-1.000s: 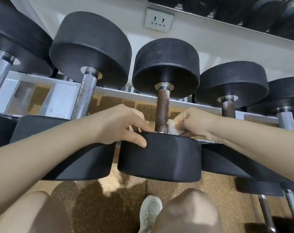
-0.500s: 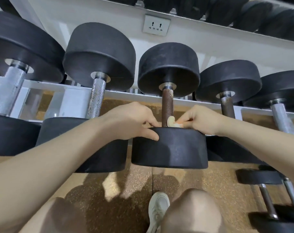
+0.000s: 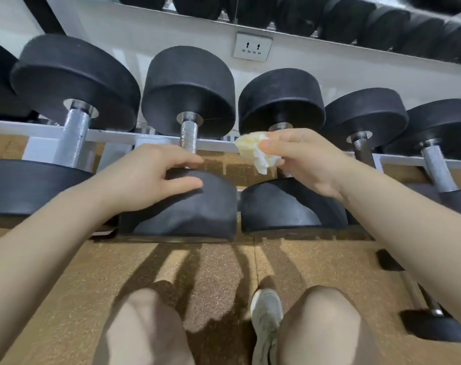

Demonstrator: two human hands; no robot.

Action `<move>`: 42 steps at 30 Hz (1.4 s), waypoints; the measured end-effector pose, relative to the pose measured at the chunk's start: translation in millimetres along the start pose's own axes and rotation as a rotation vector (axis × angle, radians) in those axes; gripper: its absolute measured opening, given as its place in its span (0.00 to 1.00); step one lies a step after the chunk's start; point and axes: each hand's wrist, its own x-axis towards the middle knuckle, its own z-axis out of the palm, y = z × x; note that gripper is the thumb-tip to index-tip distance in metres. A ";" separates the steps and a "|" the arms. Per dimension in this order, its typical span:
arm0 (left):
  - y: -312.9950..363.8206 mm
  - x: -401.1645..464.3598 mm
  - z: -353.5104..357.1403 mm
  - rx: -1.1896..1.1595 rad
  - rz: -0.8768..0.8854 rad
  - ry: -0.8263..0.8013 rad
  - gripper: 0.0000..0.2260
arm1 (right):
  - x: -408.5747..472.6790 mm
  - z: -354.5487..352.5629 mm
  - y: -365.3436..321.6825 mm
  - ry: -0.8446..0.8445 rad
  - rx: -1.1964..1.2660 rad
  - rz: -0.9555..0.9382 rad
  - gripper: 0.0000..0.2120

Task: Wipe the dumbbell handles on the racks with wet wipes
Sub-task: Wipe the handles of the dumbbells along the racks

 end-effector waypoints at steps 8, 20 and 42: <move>-32.1 -14.1 -6.3 -0.131 -0.164 0.032 0.06 | 36.4 22.5 -8.6 -0.146 0.244 0.048 0.06; -56.1 -18.6 -4.6 -0.211 -0.393 -0.046 0.15 | 133.3 39.7 -5.1 -0.086 -0.696 -0.258 0.09; -81.4 -1.7 -13.5 -0.041 -0.071 -0.165 0.27 | 124.6 68.0 13.3 -0.725 -1.129 -0.265 0.07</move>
